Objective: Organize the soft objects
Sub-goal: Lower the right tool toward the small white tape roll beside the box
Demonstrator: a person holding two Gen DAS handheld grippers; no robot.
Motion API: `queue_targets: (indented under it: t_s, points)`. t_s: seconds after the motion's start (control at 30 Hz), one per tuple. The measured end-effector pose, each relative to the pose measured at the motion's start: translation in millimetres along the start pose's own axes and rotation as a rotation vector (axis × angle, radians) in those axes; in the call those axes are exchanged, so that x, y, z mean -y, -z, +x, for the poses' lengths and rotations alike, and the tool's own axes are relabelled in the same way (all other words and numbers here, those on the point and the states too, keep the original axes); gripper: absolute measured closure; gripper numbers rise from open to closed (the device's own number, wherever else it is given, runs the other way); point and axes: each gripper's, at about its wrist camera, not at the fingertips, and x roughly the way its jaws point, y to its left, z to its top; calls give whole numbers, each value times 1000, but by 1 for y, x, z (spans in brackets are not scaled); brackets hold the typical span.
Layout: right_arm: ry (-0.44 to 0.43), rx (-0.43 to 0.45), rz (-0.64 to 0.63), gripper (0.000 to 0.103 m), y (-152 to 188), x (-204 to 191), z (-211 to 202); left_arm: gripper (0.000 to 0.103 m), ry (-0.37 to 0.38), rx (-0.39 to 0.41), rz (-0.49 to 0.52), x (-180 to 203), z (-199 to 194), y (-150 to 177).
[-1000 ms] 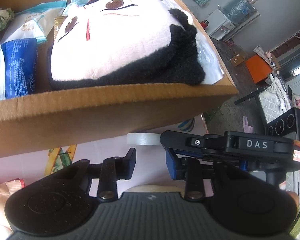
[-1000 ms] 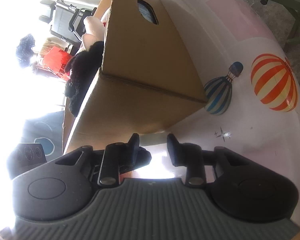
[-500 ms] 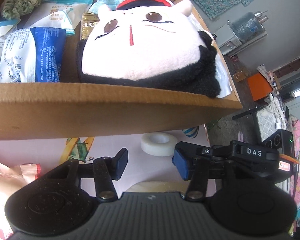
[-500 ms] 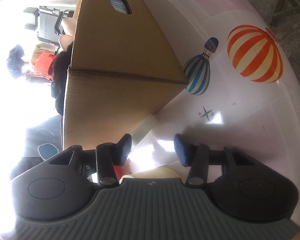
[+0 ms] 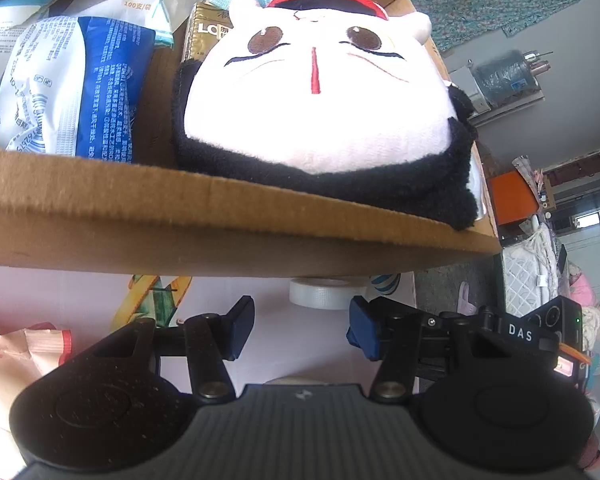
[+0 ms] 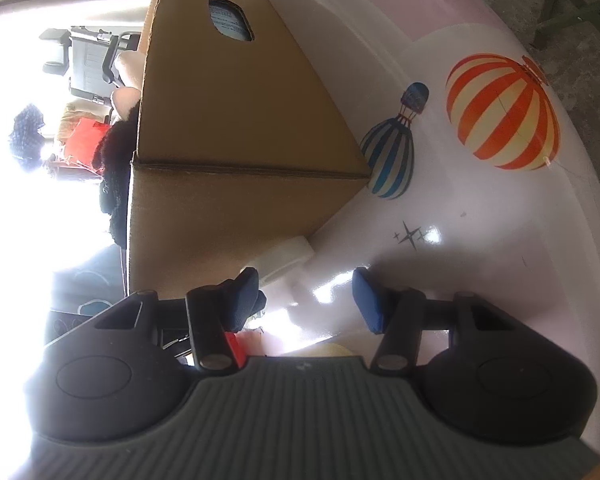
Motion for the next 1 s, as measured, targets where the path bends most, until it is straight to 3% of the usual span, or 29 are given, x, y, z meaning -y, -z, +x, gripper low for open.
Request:
queue_targets:
  t_s: [0.3,0.43,0.6,0.87,0.93,1.0]
  points:
    - [4,2,9,52,6,5,-3,50,109,-17,-165,-24,3,-3]
    - [9,4,14,51,4,1,0,49,85,-1,-206,-26,7,-5]
    - [-60,27,76,50,2,7,-6,48,76,2,-209,-24,12,-4]
    - [-78,43,176,50,-2,11,2,49,60,-22,-174,-14,15,-4]
    - [-65,36,177,50,-1,10,7,59,59,-33,-170,-10,19,0]
    - [-51,32,170,51,0,7,12,62,47,-46,-171,-9,22,3]
